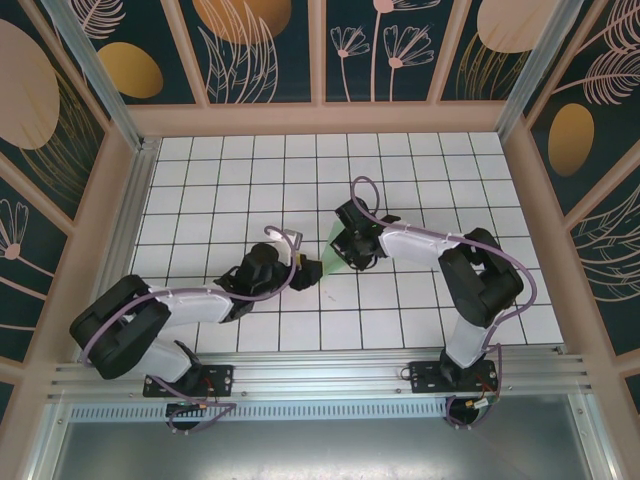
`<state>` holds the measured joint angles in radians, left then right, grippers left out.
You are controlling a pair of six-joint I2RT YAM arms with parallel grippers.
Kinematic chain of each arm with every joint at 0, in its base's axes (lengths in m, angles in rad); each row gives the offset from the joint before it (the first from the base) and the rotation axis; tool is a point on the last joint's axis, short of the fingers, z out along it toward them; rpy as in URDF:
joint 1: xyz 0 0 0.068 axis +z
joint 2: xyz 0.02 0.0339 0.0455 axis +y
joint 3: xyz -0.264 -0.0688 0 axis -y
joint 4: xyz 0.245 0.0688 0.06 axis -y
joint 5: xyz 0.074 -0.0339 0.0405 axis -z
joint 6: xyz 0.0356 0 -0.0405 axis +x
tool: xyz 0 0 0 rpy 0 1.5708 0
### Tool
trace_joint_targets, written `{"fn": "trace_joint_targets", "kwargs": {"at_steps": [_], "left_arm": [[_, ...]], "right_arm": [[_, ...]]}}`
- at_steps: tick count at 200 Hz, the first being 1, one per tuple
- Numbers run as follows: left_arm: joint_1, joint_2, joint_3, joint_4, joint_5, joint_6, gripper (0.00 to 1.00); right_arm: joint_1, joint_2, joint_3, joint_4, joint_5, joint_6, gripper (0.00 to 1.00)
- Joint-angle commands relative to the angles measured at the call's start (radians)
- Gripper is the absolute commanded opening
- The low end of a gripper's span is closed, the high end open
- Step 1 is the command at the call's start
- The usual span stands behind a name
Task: Fold a paper plane with a square sheet of paper (pick it up from the middle)
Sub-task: Move the paper to the center of the table.
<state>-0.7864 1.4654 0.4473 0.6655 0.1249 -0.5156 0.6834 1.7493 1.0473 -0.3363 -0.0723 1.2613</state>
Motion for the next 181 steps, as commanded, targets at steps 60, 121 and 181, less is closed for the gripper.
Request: {"fn": "trace_joint_targets", "kwargs": {"at_steps": [60, 121, 181], "left_arm": [[-0.059, 0.171, 0.035, 0.156, 0.017, 0.365, 0.57], [-0.072, 0.242, 0.062, 0.171, -0.052, 0.529, 0.51], [-0.079, 0.325, 0.068, 0.226, -0.058, 0.630, 0.43]], "right_arm": [[-0.018, 0.007, 0.040, -0.079, -0.063, 0.085, 0.00], [-0.026, 0.022, 0.051, -0.083, -0.088, 0.079, 0.00], [-0.028, 0.036, 0.046, -0.073, -0.109, 0.072, 0.00]]}}
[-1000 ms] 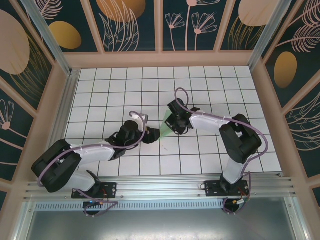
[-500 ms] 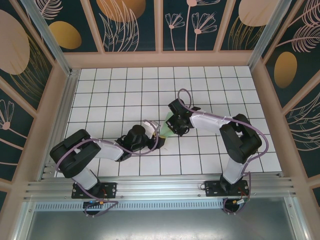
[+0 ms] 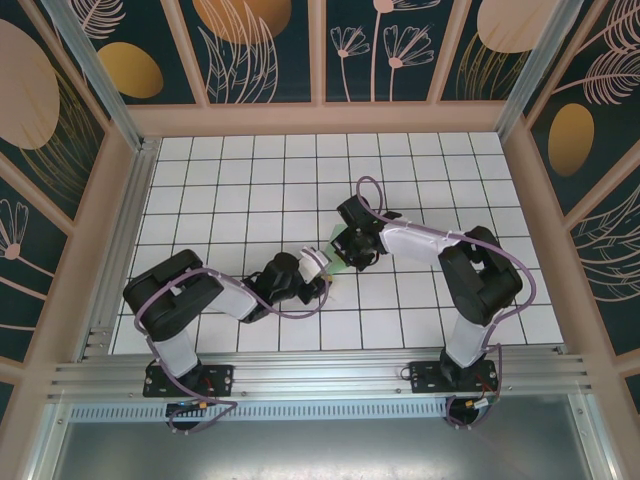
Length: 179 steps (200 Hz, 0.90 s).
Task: Fold a paper plane with a square sheet of paper (pick it up from the middle)
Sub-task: Move the paper to the center of the table.
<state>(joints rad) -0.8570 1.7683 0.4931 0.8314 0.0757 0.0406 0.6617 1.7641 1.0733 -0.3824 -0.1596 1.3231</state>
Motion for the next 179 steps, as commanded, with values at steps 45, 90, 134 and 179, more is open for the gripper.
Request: {"fn": "trace_joint_targets", "kwargs": {"at_steps": [45, 90, 134, 179], "left_arm": [[-0.009, 0.025, 0.022, 0.092, -0.064, 0.074, 0.29], [-0.010, 0.034, 0.019, 0.084, -0.063, 0.039, 0.14], [-0.009, 0.044, 0.016, 0.079, -0.041, 0.003, 0.05], [-0.010, 0.050, -0.025, 0.152, -0.032, -0.104, 0.01]], "right_arm": [[-0.007, 0.026, 0.019, -0.026, -0.031, 0.002, 0.00], [-0.013, 0.016, 0.016, 0.000, -0.044, -0.013, 0.01], [-0.022, 0.011, 0.032, 0.019, -0.063, -0.048, 0.23], [-0.053, -0.059, 0.040, 0.084, -0.061, -0.192, 0.54]]}}
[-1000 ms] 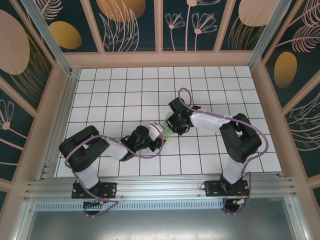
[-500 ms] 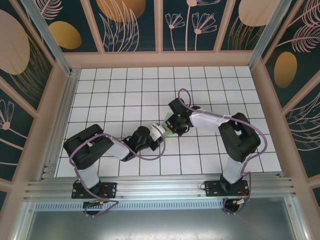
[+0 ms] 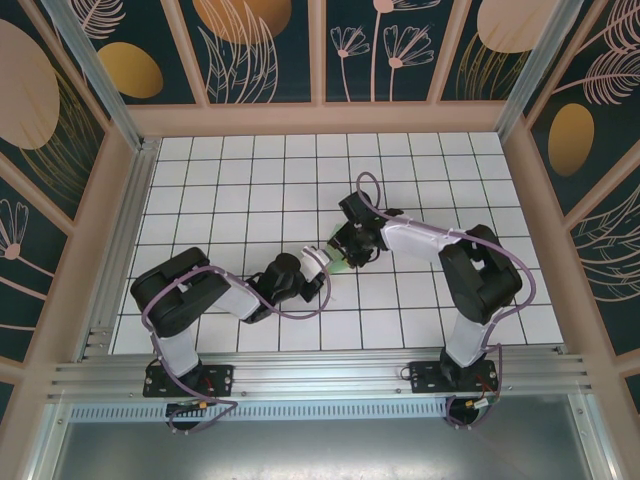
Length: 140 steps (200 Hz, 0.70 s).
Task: Fold a paper plane with a square sheet of paper (pick it up from the middle)
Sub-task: Fourth fold the wing at the center of the table.
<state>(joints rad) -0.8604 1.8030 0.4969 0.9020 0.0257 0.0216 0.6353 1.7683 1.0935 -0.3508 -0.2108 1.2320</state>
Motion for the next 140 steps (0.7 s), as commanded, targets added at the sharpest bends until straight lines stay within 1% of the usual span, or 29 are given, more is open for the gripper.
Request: {"fn": "trace_joint_targets", "kwargs": {"at_steps": [1, 23, 35, 52, 54, 59, 91, 107, 127, 140], "left_arm": [[-0.006, 0.015, -0.029, 0.082, 0.018, -0.089, 0.01], [-0.006, 0.010, -0.041, 0.103, 0.000, -0.177, 0.01], [-0.006, 0.007, -0.047, 0.109, -0.008, -0.234, 0.00], [-0.005, 0.010, -0.056, 0.137, 0.015, -0.319, 0.00], [-0.005, 0.010, -0.056, 0.143, 0.017, -0.330, 0.00], [-0.005, 0.013, -0.063, 0.159, 0.024, -0.355, 0.00], [0.015, 0.031, -0.084, 0.224, 0.043, -0.487, 0.00], [0.035, 0.042, -0.093, 0.257, 0.068, -0.554, 0.00], [0.066, 0.055, -0.104, 0.297, 0.098, -0.639, 0.00], [0.076, 0.054, -0.113, 0.304, 0.098, -0.677, 0.00]], "right_arm": [[-0.027, -0.066, 0.018, 0.057, -0.012, -0.105, 0.55], [-0.059, -0.136, -0.057, 0.161, -0.036, -0.194, 0.61], [-0.082, -0.171, -0.103, 0.210, -0.053, -0.244, 0.61], [-0.083, -0.217, -0.158, 0.260, -0.065, -0.313, 0.61], [-0.104, -0.223, -0.167, 0.270, -0.068, -0.323, 0.61], [-0.117, -0.236, -0.186, 0.284, -0.072, -0.343, 0.60], [-0.150, -0.292, -0.299, 0.412, -0.136, -0.411, 0.58], [-0.154, -0.286, -0.342, 0.480, -0.180, -0.424, 0.56], [-0.152, -0.251, -0.368, 0.537, -0.216, -0.441, 0.48], [-0.151, -0.230, -0.384, 0.573, -0.242, -0.449, 0.45]]}}
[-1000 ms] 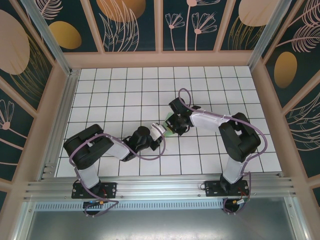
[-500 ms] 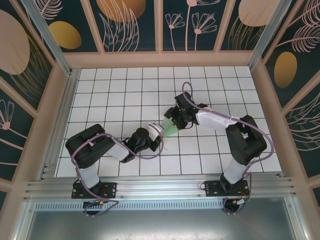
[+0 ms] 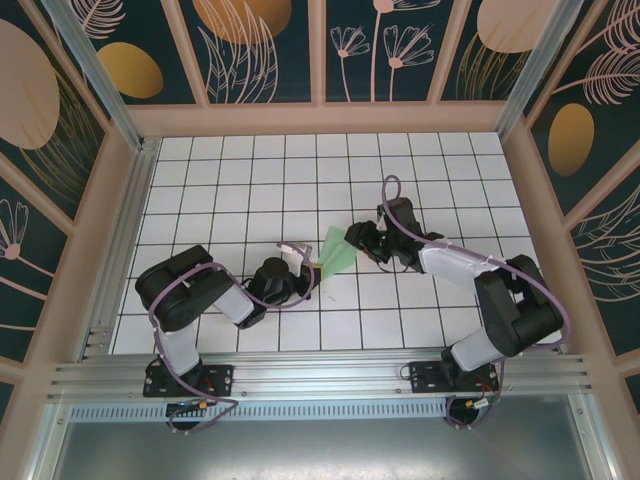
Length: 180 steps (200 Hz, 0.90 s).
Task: Fold a paper plane with a square sheet of paper (pick it up from the middle)
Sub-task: Fourth fold the wing at the center of the table.
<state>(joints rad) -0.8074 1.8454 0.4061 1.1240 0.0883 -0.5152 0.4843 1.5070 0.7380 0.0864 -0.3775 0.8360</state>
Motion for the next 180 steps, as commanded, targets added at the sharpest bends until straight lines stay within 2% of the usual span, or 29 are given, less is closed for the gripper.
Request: {"fn": "trace_joint_targets", "kwargs": {"at_steps": [1, 38, 69, 125, 180], "left_arm": [[0.023, 0.012, -0.022, 0.082, 0.036, -0.142, 0.00], [0.034, 0.009, -0.024, 0.065, 0.029, -0.184, 0.00], [0.037, 0.012, -0.030, 0.062, 0.013, -0.195, 0.00], [0.040, 0.025, -0.032, 0.069, 0.022, -0.205, 0.00], [0.046, 0.037, -0.028, 0.069, 0.035, -0.213, 0.00]], "right_arm": [[-0.001, 0.032, -0.030, 0.137, -0.076, -0.053, 0.45], [0.023, 0.114, 0.003, 0.137, -0.111, -0.086, 0.36], [0.037, 0.169, 0.030, 0.122, -0.087, -0.073, 0.34], [0.051, 0.238, 0.078, 0.115, -0.102, -0.075, 0.40], [0.057, 0.282, 0.119, 0.048, -0.065, -0.089, 0.42]]}}
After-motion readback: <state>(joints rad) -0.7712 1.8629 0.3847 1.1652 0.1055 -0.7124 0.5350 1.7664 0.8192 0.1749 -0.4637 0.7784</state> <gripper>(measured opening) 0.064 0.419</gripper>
